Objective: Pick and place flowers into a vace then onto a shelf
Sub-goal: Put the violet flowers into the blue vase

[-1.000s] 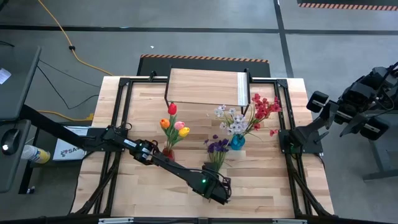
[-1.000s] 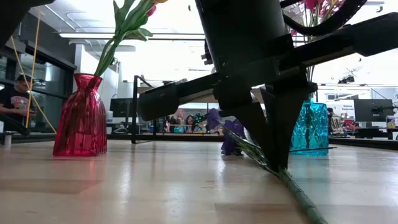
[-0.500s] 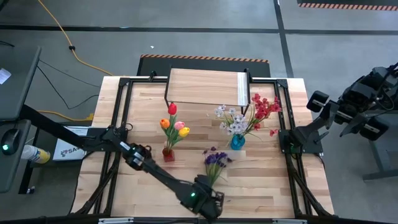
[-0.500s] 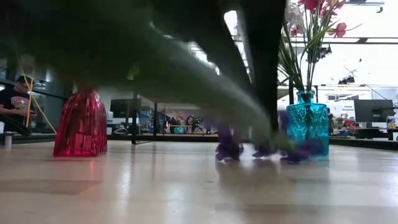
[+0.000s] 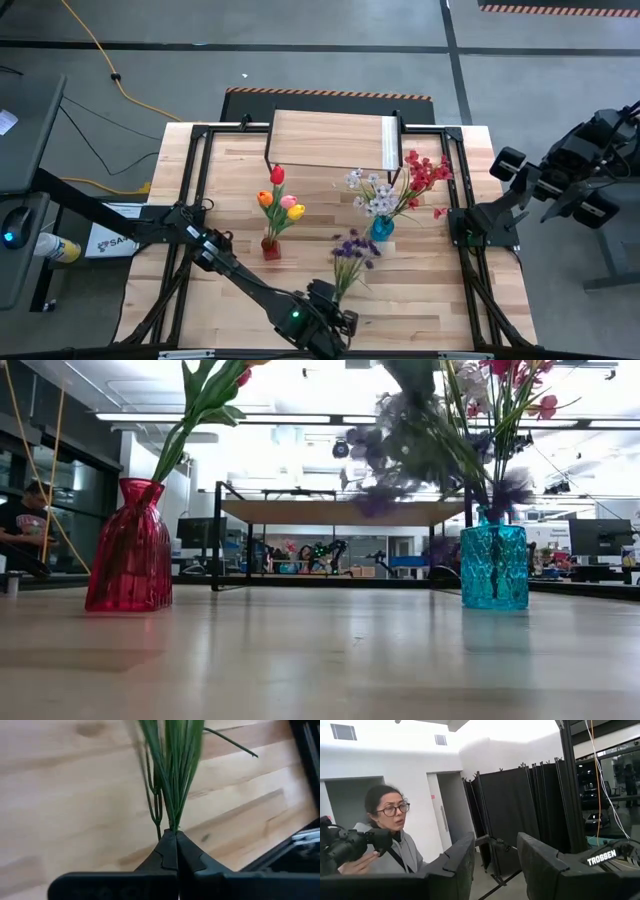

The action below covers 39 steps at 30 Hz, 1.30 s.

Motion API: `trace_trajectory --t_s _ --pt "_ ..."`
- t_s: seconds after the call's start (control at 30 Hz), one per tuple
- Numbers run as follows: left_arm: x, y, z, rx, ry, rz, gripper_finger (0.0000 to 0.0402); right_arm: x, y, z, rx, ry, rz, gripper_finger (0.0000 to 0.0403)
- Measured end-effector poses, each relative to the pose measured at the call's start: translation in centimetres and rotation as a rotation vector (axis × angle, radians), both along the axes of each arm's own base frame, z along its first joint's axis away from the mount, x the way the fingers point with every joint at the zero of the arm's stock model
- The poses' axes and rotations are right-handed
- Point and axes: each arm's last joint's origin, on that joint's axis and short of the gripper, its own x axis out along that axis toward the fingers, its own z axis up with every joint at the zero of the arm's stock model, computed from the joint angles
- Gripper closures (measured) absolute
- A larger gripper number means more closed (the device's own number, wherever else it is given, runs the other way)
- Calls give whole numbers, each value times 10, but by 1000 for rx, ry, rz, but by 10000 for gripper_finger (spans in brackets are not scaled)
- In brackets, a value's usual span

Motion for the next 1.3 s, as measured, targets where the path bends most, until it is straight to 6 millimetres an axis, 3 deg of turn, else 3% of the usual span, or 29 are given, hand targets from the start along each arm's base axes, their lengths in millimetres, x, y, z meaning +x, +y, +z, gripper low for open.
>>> trace_trajectory --t_s 0.3,0.67,0.97,1.13,1.3 --pt "-6 -5 33 79 -137 -96 382 7 3 -1 -7 20 -23 263" --pt "-12 -33 69 152 -428 -166 382 12 0 -10 -20 130 -189 263" --pt "-28 -56 115 397 -658 -166 382 14 0 -11 -16 141 -222 263" --pt "-45 -52 144 552 -660 -127 382 31 9 -13 -42 184 -192 263" --pt "-58 -40 174 680 -630 -107 382 67 31 -20 -107 247 -94 263"
